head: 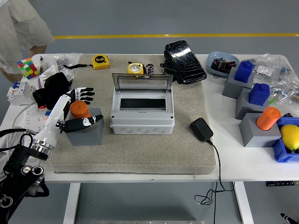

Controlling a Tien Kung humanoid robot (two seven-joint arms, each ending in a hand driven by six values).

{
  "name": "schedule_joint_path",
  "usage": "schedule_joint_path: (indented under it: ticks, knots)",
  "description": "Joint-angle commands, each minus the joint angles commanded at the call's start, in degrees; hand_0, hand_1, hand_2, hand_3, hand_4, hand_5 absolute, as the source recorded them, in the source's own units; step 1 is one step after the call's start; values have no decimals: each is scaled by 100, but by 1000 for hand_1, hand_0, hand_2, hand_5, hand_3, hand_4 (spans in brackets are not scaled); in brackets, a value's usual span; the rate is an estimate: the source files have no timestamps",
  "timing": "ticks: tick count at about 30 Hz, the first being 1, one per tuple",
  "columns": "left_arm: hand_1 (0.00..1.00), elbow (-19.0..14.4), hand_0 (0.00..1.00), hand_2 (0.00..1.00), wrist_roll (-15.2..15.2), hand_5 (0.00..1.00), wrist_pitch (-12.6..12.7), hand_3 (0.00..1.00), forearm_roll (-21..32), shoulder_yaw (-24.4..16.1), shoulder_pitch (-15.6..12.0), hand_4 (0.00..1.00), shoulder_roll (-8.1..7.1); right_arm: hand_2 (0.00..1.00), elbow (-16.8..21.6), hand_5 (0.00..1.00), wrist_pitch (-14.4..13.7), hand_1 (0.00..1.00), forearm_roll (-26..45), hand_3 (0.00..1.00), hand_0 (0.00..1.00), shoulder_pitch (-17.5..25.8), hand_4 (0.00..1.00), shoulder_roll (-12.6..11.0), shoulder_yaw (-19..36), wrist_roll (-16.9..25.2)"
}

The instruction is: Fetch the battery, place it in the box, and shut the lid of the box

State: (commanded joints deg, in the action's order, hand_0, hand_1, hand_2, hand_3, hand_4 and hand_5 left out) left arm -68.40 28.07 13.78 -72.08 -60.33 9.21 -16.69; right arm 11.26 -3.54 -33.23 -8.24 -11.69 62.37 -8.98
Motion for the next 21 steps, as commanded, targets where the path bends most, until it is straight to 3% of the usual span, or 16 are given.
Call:
schedule_joint_path:
  ticks: [4, 5, 10, 11, 16, 17, 21]
  knots:
    - [519, 70, 454, 514, 140, 2, 33, 687, 249, 99, 44, 998, 17, 643, 2, 450, 7, 632, -1, 546, 663, 3, 939, 13, 22, -1]
    - [342, 86, 334, 383, 171, 2, 44, 510, 297, 125, 55, 998, 17, 644, 1, 451, 9, 632, -1, 547, 663, 3, 938, 14, 26, -2]
    - [342, 164, 334, 383, 333, 2, 99, 510, 577, 297, 111, 998, 30, 644, -1, 451, 11, 632, -3, 547, 663, 6, 938, 12, 31, -5]
    - [248, 194, 250, 262, 360, 2, 115, 337, 639, 343, 136, 998, 38, 644, -1, 451, 12, 632, 1, 545, 663, 6, 939, 12, 27, -5]
    - [248, 415, 250, 262, 544, 2, 198, 337, 1109, 573, 306, 998, 107, 644, 5, 451, 10, 632, 9, 545, 663, 3, 939, 22, 11, 1]
    - [200, 446, 201, 194, 578, 2, 213, 236, 1175, 600, 332, 926, 124, 644, 7, 452, 8, 632, 9, 546, 663, 3, 938, 23, 7, 2]
    - [200, 511, 201, 194, 661, 2, 258, 236, 1289, 687, 426, 926, 166, 644, 9, 452, 6, 632, 13, 546, 663, -5, 938, 24, 2, 3]
